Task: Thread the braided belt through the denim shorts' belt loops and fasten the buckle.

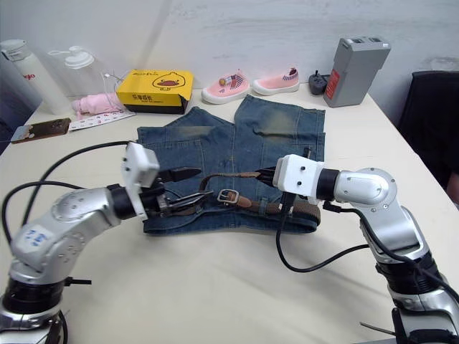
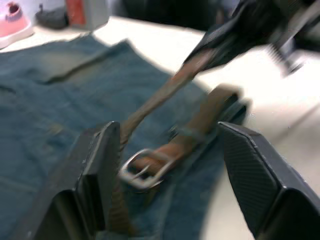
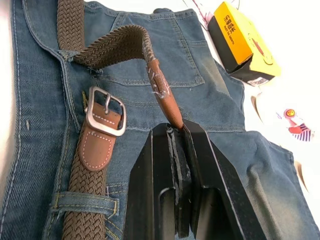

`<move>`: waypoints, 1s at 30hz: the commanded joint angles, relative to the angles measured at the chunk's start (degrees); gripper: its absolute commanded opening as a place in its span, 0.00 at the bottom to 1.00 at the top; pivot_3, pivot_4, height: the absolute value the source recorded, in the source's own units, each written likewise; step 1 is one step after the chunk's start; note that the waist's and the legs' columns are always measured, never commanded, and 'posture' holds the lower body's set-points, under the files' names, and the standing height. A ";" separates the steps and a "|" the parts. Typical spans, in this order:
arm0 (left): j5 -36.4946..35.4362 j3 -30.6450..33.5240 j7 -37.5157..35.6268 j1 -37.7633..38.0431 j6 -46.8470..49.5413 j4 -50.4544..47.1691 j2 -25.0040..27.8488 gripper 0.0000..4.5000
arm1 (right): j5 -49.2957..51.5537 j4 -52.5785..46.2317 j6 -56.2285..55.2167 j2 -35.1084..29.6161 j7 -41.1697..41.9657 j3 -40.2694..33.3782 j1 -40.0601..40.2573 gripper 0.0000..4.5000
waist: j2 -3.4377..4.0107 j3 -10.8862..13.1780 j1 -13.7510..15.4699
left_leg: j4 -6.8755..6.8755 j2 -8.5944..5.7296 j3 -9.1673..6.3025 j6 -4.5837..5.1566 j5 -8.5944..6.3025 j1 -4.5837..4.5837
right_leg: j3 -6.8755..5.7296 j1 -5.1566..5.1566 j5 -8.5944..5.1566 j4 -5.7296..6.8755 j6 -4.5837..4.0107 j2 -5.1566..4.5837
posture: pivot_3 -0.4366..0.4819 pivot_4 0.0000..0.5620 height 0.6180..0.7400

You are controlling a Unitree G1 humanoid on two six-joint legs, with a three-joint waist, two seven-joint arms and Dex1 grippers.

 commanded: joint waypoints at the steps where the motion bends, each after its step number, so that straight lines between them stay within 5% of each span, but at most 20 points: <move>1: 8.39 -2.81 -0.12 -2.28 -8.25 3.28 -1.14 0.76 | 0.25 -2.88 -0.47 -0.25 -0.14 -0.35 -1.46 0.00 | -0.01 0.01 0.02 | 0.00 -0.01 -0.01 0.00 0.00 -0.01 | 0.00 -0.01 0.00 0.00 0.00 0.00 | 0.48 0.27 0.00; 6: 13.33 -5.57 -1.04 -4.21 -13.88 6.96 -4.69 0.76 | 0.96 -5.01 1.34 -0.28 -0.19 -0.38 -1.58 0.00 | -0.05 0.02 0.44 | 0.02 -0.07 -0.07 0.01 0.00 -0.03 | -0.03 0.01 0.01 -0.04 0.01 0.00 | 0.48 0.27 0.00; 9: 13.87 -5.56 -2.84 -3.29 -16.22 6.77 -5.84 0.61 | 1.11 -5.75 2.37 -0.20 -0.37 -0.37 -1.33 0.00 | -0.06 0.02 0.33 | 0.01 -0.07 -0.08 0.03 0.00 -0.02 | -0.02 0.01 0.10 -0.06 0.18 0.01 | 0.48 0.27 0.00; 15: 14.14 -4.25 -3.57 -2.16 -15.42 6.44 -6.63 0.02 | 1.14 -6.12 4.55 -0.03 -0.86 -0.42 -1.27 0.00 | -0.06 0.02 0.31 | 0.00 -0.04 -0.08 0.01 0.01 0.00 | -0.03 0.01 0.12 -0.05 0.22 0.01 | 0.48 0.27 0.00; 17: 14.55 -3.70 -3.00 -2.04 -14.76 6.69 -6.66 0.01 | 1.14 -6.11 4.89 0.05 -1.04 -0.35 -1.37 0.00 | -0.06 0.02 0.31 | 0.00 -0.05 -0.08 0.01 0.02 -0.01 | -0.03 0.01 0.12 -0.05 0.23 0.01 | 0.48 0.27 0.00; 20: 14.56 -2.20 -2.10 -2.51 -14.34 7.57 -6.95 0.00 | 1.74 -6.21 6.23 0.31 -1.13 -0.30 -1.63 0.22 | -0.06 0.02 0.36 | 0.00 -0.06 -0.09 0.02 0.02 -0.01 | -0.03 0.02 0.12 -0.05 0.23 0.00 | 0.48 0.27 0.00; 27: 12.31 4.00 0.85 -4.99 -10.95 7.75 -8.41 0.00 | 2.59 -8.26 13.38 0.47 -2.67 1.24 0.66 0.97 | -0.07 0.01 0.32 | 0.00 -0.05 -0.14 0.00 0.05 0.00 | -0.04 0.01 0.13 -0.04 0.25 0.01 | 0.48 0.27 0.00; 30: 11.33 6.12 1.71 -5.49 -9.72 6.88 -8.74 0.00 | 0.45 -9.92 14.42 2.09 -4.55 5.40 3.14 0.99 | -0.11 -0.02 0.32 | -0.01 -0.06 -0.15 0.00 0.05 0.00 | -0.04 0.01 0.14 -0.05 0.25 0.01 | 0.48 0.27 0.00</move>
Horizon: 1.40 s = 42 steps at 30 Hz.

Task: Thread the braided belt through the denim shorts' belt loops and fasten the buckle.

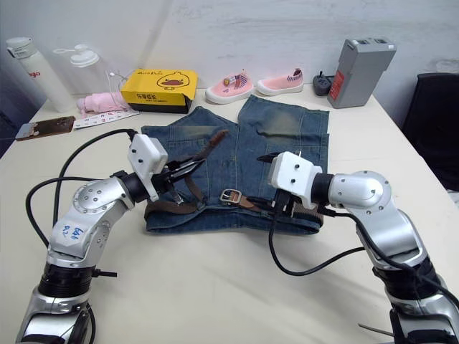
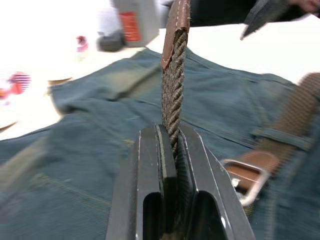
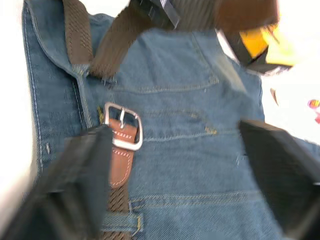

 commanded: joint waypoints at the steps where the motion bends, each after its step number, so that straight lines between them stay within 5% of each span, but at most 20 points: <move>1: -1.97 3.72 1.57 -1.78 1.08 -2.40 -0.46 0.00 | -2.37 -3.57 0.96 1.97 -2.45 4.83 1.95 0.99 | -0.06 -0.03 -0.06 | -0.01 0.01 -0.01 0.00 0.00 0.01 | 0.00 0.00 0.00 0.01 0.00 0.00 | 0.48 0.27 0.00; 11: -3.74 5.11 2.55 -2.69 5.11 -4.89 -0.07 0.00 | -13.75 5.52 3.00 10.15 -12.95 12.83 1.87 0.99 | -0.11 -0.06 -0.13 | 0.01 -0.04 -0.02 -0.11 0.10 0.01 | 0.01 -0.05 0.06 0.18 0.09 0.03 | 0.48 0.27 0.00; 20: -0.89 3.50 -0.12 4.74 3.90 -5.12 3.44 0.00 | -11.04 4.11 10.82 13.60 -14.58 10.34 1.58 0.39 | -0.12 -0.08 -0.31 | 0.00 -0.03 -0.03 -0.14 0.11 0.06 | 0.02 -0.04 0.06 0.23 0.09 0.06 | 0.48 0.27 0.00; 24: -1.14 3.79 -0.64 6.41 3.40 -5.82 3.69 0.00 | -10.59 3.29 14.40 14.46 -15.47 9.79 0.54 0.02 | -0.14 -0.09 -0.26 | 0.01 -0.04 -0.05 -0.17 0.15 0.05 | 0.02 -0.05 0.06 0.27 0.09 0.07 | 0.48 0.27 0.00; 30: -1.34 5.00 -1.09 5.74 3.70 -5.82 4.39 0.00 | -10.55 2.65 17.70 14.34 -16.37 9.01 -0.69 0.01 | -0.12 -0.09 -0.33 | 0.00 -0.04 -0.08 -0.17 0.15 0.05 | 0.01 -0.05 0.06 0.26 0.09 0.06 | 0.48 0.27 0.00; 42: 3.29 -3.28 -0.42 10.92 11.79 -4.53 6.96 0.00 | -7.40 -0.66 28.48 21.19 -22.01 6.53 -2.84 0.01 | -0.03 -0.11 -0.69 | -0.02 -0.06 -0.11 -0.17 0.15 0.09 | 0.02 -0.05 0.06 0.53 0.08 0.07 | 0.48 0.27 0.00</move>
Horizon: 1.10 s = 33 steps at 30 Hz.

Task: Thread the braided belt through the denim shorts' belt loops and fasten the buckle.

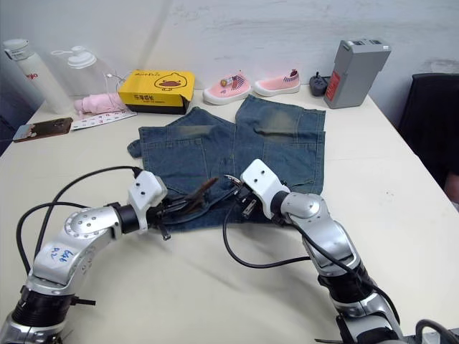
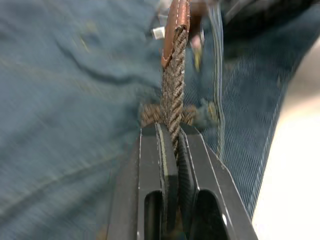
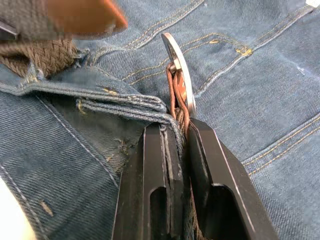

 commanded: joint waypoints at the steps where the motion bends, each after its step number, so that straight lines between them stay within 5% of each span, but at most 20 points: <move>1: 2.10 -1.51 1.35 -1.56 1.94 1.06 -0.40 0.00 | 0.54 -3.62 1.31 0.49 -1.69 -0.81 -1.60 0.01 | 0.03 -0.01 -0.05 | 0.00 0.00 0.01 0.00 0.00 0.00 | 0.00 0.00 0.00 0.00 0.00 0.00 | 0.48 0.27 0.00; 33: 3.84 -8.42 0.11 -9.22 7.67 2.63 -5.88 0.00 | 2.76 -9.79 4.11 -3.43 -0.10 6.82 -2.90 0.01 | 0.06 -0.18 -0.69 | -0.01 -0.05 -0.03 0.02 0.01 0.01 | 0.00 0.06 0.01 -0.25 0.01 -0.03 | 0.48 0.27 0.00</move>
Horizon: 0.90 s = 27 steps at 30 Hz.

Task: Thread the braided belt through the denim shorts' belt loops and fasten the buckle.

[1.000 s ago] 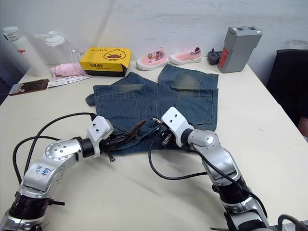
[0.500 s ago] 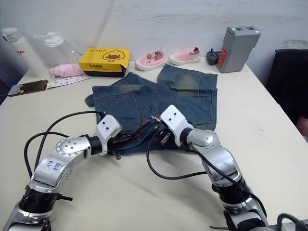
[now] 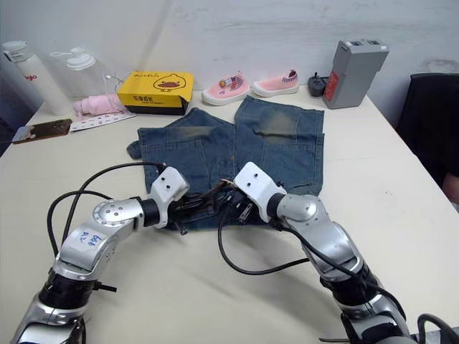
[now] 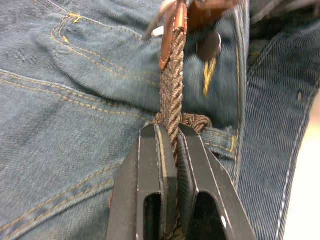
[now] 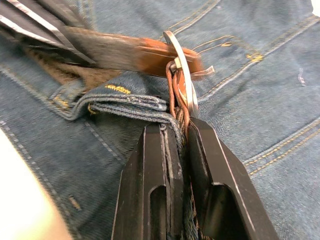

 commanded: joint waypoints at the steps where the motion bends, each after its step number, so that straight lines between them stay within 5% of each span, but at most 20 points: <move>1: 0.28 -2.00 -1.08 -0.74 -0.69 -0.09 -0.80 0.00 | 0.81 -3.93 -0.86 -0.37 1.03 2.56 -1.24 0.01 | 0.00 -0.01 -0.04 | -0.01 0.00 0.00 0.00 0.00 0.01 | 0.00 0.00 0.00 0.01 0.00 0.00 | 0.48 0.27 0.00; 13: 2.23 -5.58 -1.52 -5.06 -3.43 3.25 -4.93 0.00 | -1.34 -2.89 -3.51 -4.45 3.36 9.29 -1.48 0.01 | -0.15 -0.15 -0.12 | -0.04 0.01 0.01 0.00 0.00 0.00 | -0.02 0.01 0.01 -0.09 0.02 -0.02 | 0.48 0.27 0.00; 21: 3.47 -6.01 -1.93 -4.30 -4.80 4.18 -4.92 0.00 | 8.14 -5.61 -6.91 -11.58 12.40 -8.40 -2.81 0.74 | -0.12 -0.12 -0.06 | -0.05 0.00 0.01 0.01 0.00 -0.05 | -0.04 0.01 0.03 -0.18 0.06 -0.02 | 0.48 0.27 0.00; 24: 4.17 -6.58 -1.97 -4.18 -5.51 4.23 -4.77 0.00 | 5.50 -0.78 -15.90 -14.49 14.13 -9.05 -5.99 0.74 | -0.13 -0.12 -0.02 | -0.04 0.00 0.01 0.02 0.00 -0.06 | -0.04 0.02 0.04 -0.22 0.08 -0.02 | 0.48 0.27 0.00; 27: 4.92 -7.03 -2.08 -4.03 -6.19 4.00 -4.43 0.00 | -5.57 6.07 -30.65 -18.56 13.40 -1.32 -8.27 0.74 | -0.12 -0.12 -0.05 | -0.04 0.01 0.06 0.02 0.00 -0.05 | -0.04 0.02 0.05 -0.22 0.09 -0.04 | 0.48 0.27 0.00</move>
